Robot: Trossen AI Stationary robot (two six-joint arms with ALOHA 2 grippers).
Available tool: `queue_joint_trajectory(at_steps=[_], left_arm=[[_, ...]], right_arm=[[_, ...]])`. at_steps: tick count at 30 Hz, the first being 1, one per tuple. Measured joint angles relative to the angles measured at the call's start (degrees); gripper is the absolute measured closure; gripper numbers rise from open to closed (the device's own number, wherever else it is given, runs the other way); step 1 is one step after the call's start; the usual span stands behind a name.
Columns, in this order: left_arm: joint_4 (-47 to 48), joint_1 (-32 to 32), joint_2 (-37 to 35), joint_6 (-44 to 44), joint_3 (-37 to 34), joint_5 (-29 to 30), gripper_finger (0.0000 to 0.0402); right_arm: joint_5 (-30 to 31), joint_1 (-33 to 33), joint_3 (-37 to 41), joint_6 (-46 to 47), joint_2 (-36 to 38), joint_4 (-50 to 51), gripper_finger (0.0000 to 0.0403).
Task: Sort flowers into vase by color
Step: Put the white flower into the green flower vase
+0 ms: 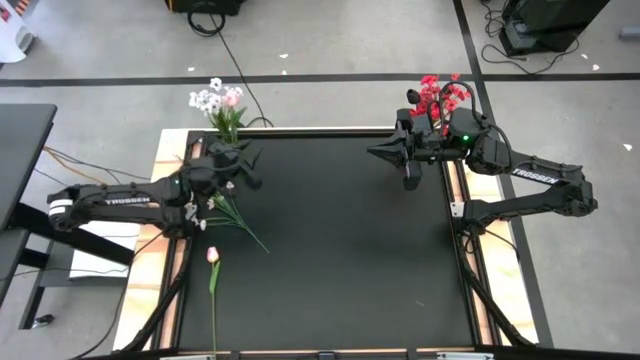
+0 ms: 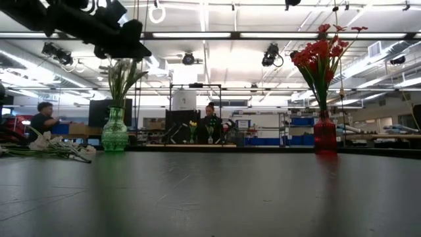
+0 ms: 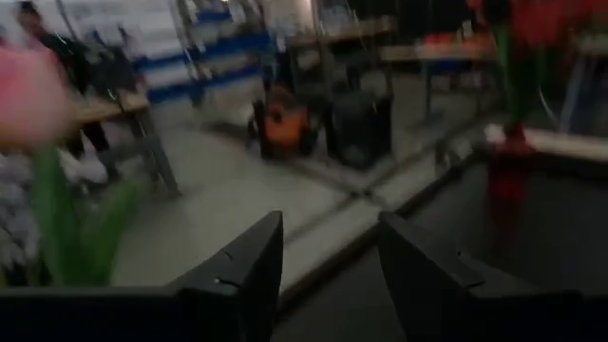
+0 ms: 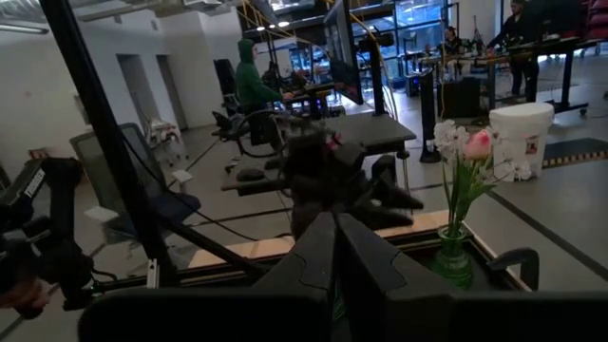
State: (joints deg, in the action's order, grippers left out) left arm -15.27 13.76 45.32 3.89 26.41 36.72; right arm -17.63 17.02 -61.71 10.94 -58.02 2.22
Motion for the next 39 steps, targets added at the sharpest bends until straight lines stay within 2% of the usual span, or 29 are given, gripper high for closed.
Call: queue_joint_trajectory(at_steps=[4, 8, 11, 14, 17, 21, 23, 25, 31, 35, 39], left_arm=[[14.9, -4.9, 0.5, -10.1, 2.8, 4.6, 0.023], [23.9, -9.6, 1.7, -21.1, 6.1, 8.6, 0.0242], [32.1, -11.1, 2.0, -33.0, 9.9, 9.7, 0.0257], [44.5, -12.0, 3.4, -48.0, 15.0, 9.4, 0.0275], [56.9, -12.3, 5.3, -63.6, 19.6, 3.2, 0.0295], [69.1, -12.3, 7.4, -81.7, 21.1, -9.9, 0.0322], [71.3, -12.6, 7.3, -89.7, 19.8, -16.0, 0.0333], [71.0, -13.0, 7.2, -96.4, 17.8, -19.4, 0.034], [71.1, -13.0, 7.2, -114.5, 12.0, -26.0, 0.0337], [70.8, -12.9, 7.2, -119.8, 8.8, -27.0, 0.0314], [68.5, -11.8, 7.2, -122.3, 5.6, -26.9, 0.0275]], right_arm=[[0.0, 0.0, 0.0, 0.0, 0.0, 0.0, 0.0379], [0.0, 0.0, 0.0, 0.0, 0.0, 0.0, 0.0379], [0.0, 0.0, 0.0, 0.0, 0.0, 0.0, 0.0379], [0.0, 0.0, 0.0, 0.0, 0.0, 0.0, 0.0379], [0.0, 0.0, 0.0, 0.0, 0.0, 0.0, 0.0379], [0.0, 0.0, 0.0, 0.0, 0.0, 0.0, 0.0379], [0.0, 0.0, 0.0, 0.0, 0.0, 0.0, 0.0379], [0.0, 0.0, 0.0, 0.0, 0.0, 0.0, 0.0379], [0.0, 0.0, 0.0, 0.0, 0.0, 0.0, 0.0379], [0.0, 0.0, 0.0, 0.0, 0.0, 0.0, 0.0379], [0.0, 0.0, 0.0, 0.0, 0.0, 0.0, 0.0379]])
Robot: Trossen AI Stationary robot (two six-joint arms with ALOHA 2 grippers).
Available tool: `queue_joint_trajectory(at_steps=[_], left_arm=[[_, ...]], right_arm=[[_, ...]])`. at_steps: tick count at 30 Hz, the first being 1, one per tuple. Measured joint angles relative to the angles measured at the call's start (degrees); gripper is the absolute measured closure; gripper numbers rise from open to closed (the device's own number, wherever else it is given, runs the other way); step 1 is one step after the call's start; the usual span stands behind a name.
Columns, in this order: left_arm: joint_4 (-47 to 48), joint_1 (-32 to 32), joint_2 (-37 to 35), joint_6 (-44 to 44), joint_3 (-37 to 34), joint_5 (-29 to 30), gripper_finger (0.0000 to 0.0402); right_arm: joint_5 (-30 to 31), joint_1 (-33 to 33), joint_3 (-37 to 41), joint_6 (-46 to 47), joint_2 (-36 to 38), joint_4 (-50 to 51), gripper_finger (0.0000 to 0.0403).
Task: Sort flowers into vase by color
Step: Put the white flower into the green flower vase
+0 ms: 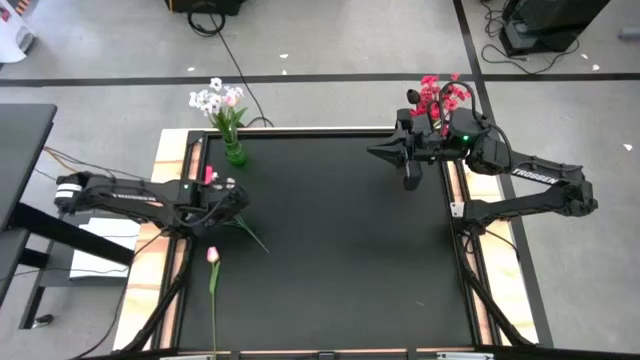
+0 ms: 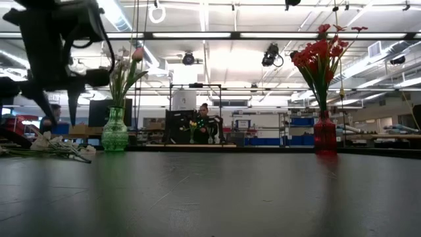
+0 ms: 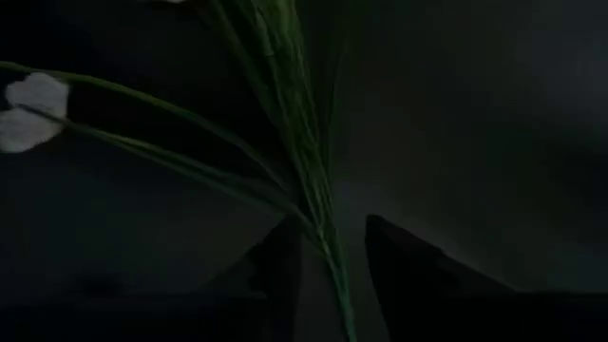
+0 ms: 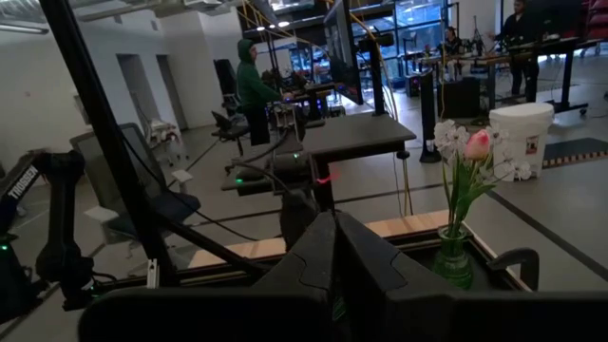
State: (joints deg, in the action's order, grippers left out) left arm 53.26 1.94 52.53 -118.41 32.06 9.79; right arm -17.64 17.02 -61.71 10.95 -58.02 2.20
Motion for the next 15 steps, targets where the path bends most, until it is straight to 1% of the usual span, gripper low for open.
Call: queue_joint_trajectory(at_steps=[2, 4, 8, 11, 15], left_arm=[[-2.0, 0.7, 0.0, -1.0, -2.2, 0.3, 0.025], [-6.0, 1.3, 0.0, -2.2, -4.6, 1.2, 0.0225], [-12.5, 1.9, 0.0, -4.8, -8.6, 4.9, 0.0186], [-13.6, 2.5, 0.0, -5.8, -9.7, 6.0, 0.0174], [-12.7, 2.8, 0.0, -7.3, -11.0, 4.7, 0.0181]], right_arm=[[0.0, 0.0, 0.0, 0.0, 0.0, 0.0, 0.0379], [0.0, 0.0, 0.0, 0.0, 0.0, 0.0, 0.0379], [0.0, 0.0, 0.0, 0.0, 0.0, 0.0, 0.0379], [0.0, 0.0, 0.0, 0.0, 0.0, 0.0, 0.0379], [0.0, 0.0, 0.0, 0.0, 0.0, 0.0, 0.0379]])
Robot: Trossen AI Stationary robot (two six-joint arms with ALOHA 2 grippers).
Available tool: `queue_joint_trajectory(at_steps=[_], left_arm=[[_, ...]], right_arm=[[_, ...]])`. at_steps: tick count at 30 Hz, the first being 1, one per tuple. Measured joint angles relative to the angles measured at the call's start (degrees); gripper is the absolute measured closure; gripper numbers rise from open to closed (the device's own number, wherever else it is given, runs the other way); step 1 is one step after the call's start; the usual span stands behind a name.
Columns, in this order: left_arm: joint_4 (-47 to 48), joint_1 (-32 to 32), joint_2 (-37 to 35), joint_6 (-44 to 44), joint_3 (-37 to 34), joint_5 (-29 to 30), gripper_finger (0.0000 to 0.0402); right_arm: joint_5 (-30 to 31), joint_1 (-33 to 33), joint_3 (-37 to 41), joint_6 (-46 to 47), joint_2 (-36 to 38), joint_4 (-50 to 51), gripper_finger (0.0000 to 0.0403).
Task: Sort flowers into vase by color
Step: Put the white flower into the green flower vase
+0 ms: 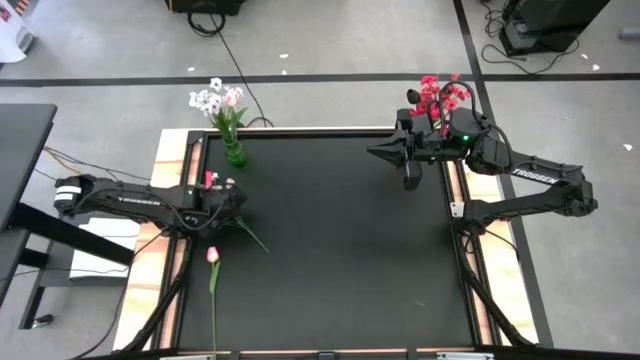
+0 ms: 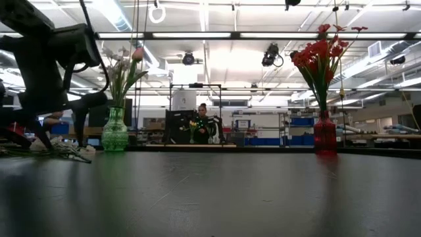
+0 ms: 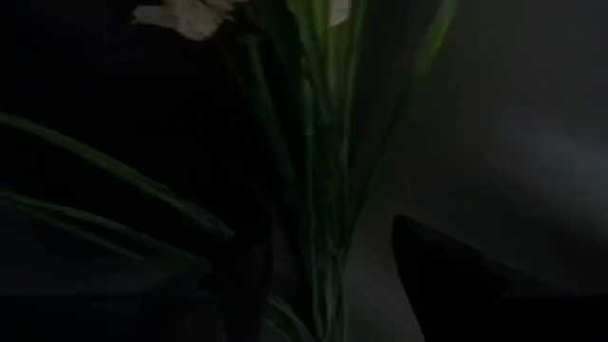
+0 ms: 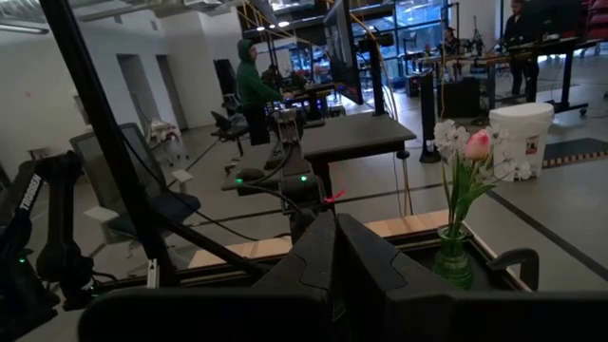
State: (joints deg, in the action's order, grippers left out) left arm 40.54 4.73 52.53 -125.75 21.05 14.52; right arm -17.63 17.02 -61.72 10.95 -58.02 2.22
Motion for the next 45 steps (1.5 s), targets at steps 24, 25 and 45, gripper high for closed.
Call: queue_joint_trajectory(at_steps=[24, 25, 45], left_arm=[[-14.8, 0.0, 0.0, 9.1, -0.8, 6.1, 0.0387], [-18.2, 0.0, 0.0, 11.3, -0.7, 7.7, 0.0387], [-70.3, 2.8, 0.0, 97.2, -0.4, 0.7, 0.0384]], right_arm=[[0.0, 0.0, 0.0, 0.0, 0.0, 0.0, 0.0379], [0.0, 0.0, 0.0, 0.0, 0.0, 0.0, 0.0379], [0.0, 0.0, 0.0, 0.0, 0.0, 0.0, 0.0379]])
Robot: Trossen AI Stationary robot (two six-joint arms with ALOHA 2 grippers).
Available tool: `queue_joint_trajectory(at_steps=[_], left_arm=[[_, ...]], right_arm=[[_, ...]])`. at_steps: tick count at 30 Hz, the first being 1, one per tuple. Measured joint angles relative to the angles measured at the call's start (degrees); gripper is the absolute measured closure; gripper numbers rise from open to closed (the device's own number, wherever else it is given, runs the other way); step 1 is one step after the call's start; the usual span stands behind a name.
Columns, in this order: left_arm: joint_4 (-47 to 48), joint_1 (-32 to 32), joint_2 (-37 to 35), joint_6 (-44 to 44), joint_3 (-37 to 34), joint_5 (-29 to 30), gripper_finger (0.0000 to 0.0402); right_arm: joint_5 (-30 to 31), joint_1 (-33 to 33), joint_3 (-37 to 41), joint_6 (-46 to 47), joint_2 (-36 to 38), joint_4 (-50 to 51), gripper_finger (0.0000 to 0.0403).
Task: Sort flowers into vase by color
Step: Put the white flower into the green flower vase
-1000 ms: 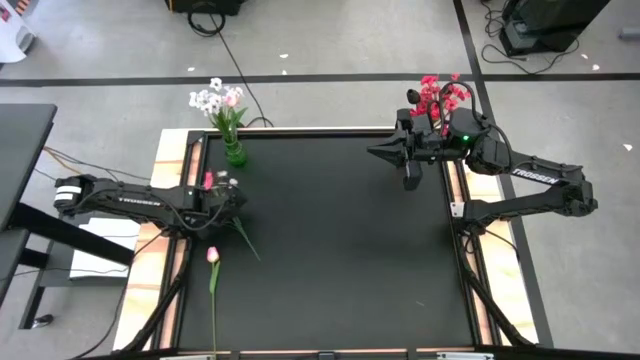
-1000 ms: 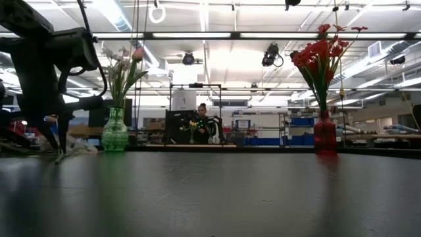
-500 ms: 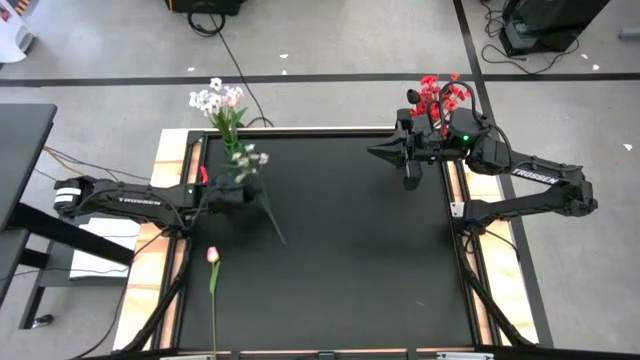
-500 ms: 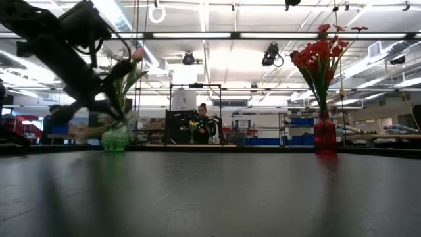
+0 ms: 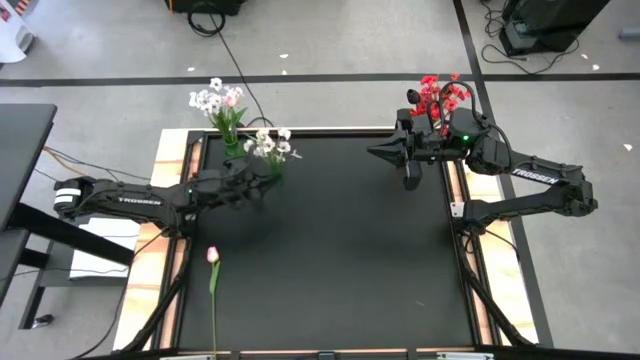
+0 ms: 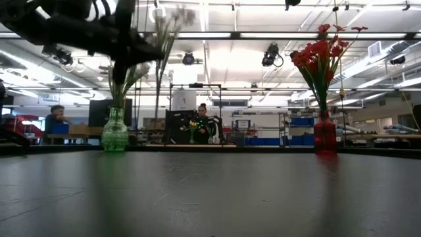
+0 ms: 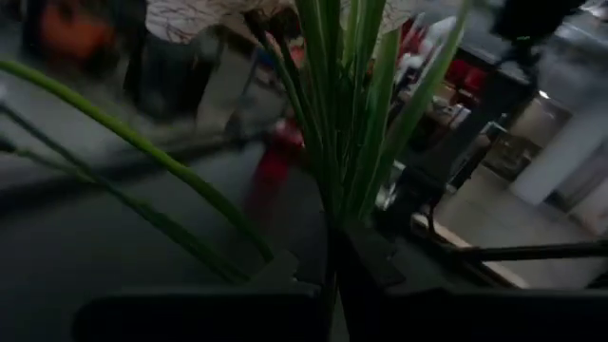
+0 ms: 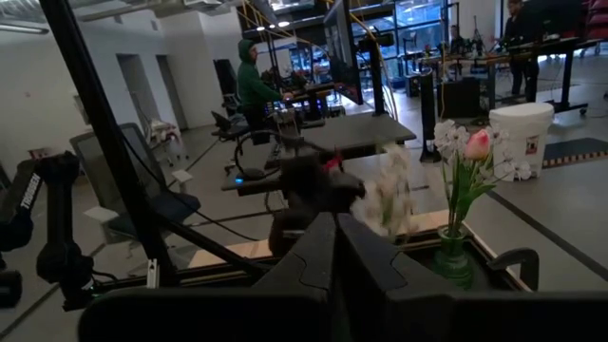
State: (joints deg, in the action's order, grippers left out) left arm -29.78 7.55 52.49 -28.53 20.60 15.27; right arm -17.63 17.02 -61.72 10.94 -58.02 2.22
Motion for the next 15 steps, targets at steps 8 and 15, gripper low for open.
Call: queue_joint_trajectory(at_steps=[8, 15], left_arm=[[6.0, 1.9, -0.5, 28.9, 12.1, 9.7, 0.0385], [16.5, 6.6, -2.7, 45.1, 24.6, 18.2, 0.0387]], right_arm=[[0.0, 0.0, 0.0, 0.0, 0.0, 0.0, 0.0379], [0.0, 0.0, 0.0, 0.0, 0.0, 0.0, 0.0379]])
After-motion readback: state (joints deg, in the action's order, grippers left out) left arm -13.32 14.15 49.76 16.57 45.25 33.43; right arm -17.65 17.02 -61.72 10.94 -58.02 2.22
